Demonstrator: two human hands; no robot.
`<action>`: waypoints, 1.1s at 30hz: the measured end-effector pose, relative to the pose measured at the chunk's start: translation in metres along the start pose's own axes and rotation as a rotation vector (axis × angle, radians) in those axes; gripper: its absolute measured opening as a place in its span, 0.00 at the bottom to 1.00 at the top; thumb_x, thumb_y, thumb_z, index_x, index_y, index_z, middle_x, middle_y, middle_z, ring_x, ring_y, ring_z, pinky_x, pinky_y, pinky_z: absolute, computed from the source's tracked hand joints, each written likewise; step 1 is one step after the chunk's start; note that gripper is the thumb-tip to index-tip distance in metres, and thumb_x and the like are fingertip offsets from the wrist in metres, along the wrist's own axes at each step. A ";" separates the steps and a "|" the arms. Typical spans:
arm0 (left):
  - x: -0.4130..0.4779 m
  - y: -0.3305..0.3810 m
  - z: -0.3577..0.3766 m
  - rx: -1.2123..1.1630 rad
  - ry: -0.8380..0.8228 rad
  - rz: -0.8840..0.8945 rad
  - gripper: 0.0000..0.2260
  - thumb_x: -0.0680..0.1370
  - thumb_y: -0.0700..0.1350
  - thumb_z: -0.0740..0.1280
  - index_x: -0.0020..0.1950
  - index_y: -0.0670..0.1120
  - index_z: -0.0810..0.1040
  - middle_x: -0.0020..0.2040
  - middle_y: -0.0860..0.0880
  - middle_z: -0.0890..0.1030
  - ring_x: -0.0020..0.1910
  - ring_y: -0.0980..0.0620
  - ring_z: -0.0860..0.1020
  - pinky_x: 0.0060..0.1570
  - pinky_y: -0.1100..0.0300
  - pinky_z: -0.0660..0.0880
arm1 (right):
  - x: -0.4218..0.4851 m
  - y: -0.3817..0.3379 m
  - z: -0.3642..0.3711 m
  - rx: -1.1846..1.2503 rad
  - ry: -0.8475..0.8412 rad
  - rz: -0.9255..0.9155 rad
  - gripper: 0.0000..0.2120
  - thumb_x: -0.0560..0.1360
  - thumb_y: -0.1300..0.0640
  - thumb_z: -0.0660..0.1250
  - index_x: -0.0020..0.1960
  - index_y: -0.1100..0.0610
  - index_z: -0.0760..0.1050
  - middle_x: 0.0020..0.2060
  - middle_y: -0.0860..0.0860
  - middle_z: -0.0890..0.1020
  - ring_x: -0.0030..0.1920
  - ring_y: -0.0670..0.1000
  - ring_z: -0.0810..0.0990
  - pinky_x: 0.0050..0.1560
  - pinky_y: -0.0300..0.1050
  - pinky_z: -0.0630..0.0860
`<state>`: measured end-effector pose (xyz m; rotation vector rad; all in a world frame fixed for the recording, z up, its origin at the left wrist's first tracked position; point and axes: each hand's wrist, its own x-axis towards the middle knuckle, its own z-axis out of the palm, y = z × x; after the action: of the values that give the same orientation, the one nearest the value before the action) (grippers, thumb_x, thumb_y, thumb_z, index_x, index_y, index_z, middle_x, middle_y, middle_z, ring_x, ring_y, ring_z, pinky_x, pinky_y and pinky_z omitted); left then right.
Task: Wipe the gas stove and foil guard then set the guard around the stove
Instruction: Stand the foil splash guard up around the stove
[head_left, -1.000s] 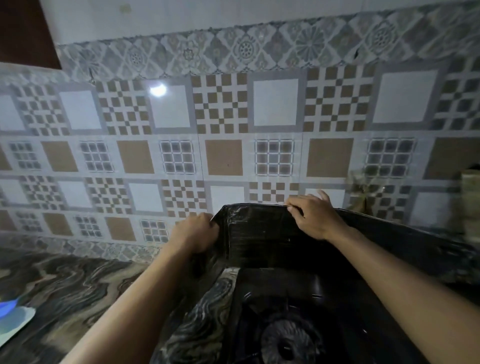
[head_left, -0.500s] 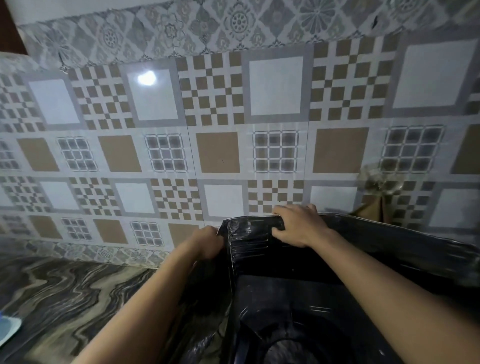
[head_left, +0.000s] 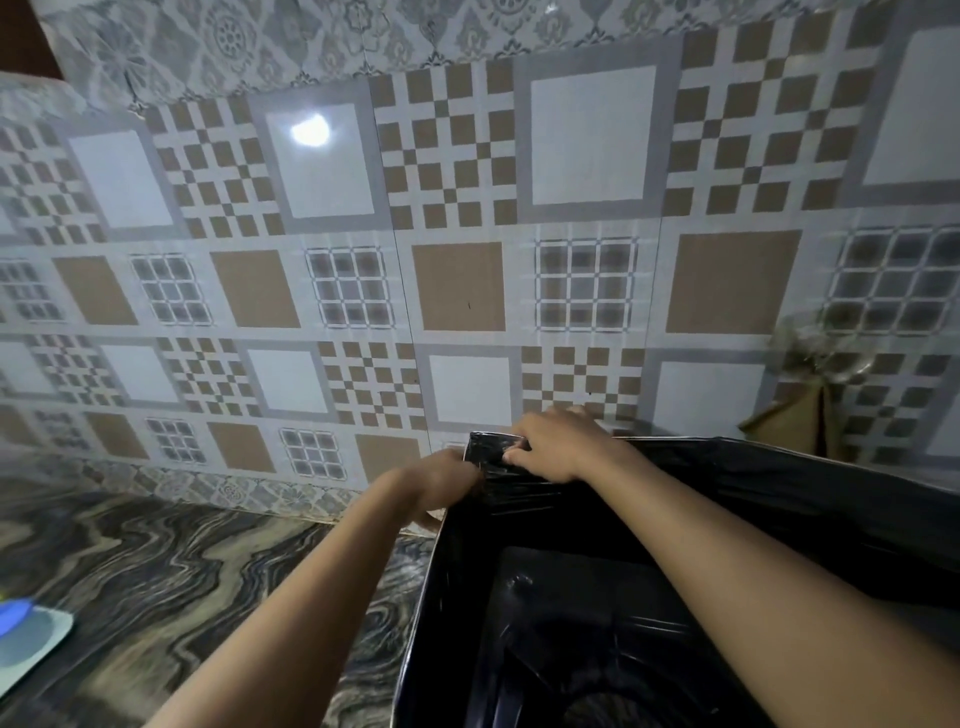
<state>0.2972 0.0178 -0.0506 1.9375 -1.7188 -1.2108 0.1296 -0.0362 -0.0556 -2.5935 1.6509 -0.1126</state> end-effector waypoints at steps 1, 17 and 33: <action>0.000 0.000 0.000 -0.027 0.000 0.009 0.07 0.77 0.42 0.59 0.45 0.49 0.76 0.40 0.49 0.80 0.43 0.49 0.79 0.48 0.50 0.78 | 0.002 -0.001 0.000 0.006 -0.007 0.007 0.13 0.80 0.43 0.61 0.48 0.52 0.74 0.45 0.50 0.77 0.56 0.56 0.77 0.60 0.56 0.66; 0.005 0.010 0.003 -0.068 0.035 0.054 0.10 0.75 0.37 0.56 0.42 0.44 0.76 0.36 0.47 0.78 0.38 0.49 0.77 0.44 0.52 0.76 | 0.023 -0.003 0.004 0.051 -0.100 0.084 0.09 0.78 0.50 0.62 0.44 0.54 0.74 0.45 0.53 0.79 0.45 0.57 0.80 0.41 0.49 0.71; 0.006 0.008 0.005 -0.165 0.064 0.113 0.09 0.77 0.42 0.58 0.46 0.49 0.78 0.38 0.49 0.80 0.39 0.51 0.79 0.37 0.58 0.77 | 0.025 -0.003 0.005 0.051 -0.049 0.094 0.09 0.80 0.52 0.59 0.46 0.54 0.75 0.42 0.52 0.77 0.43 0.56 0.79 0.36 0.47 0.69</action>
<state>0.2877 0.0122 -0.0505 1.7411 -1.6188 -1.1959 0.1430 -0.0573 -0.0593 -2.4570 1.7262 -0.0834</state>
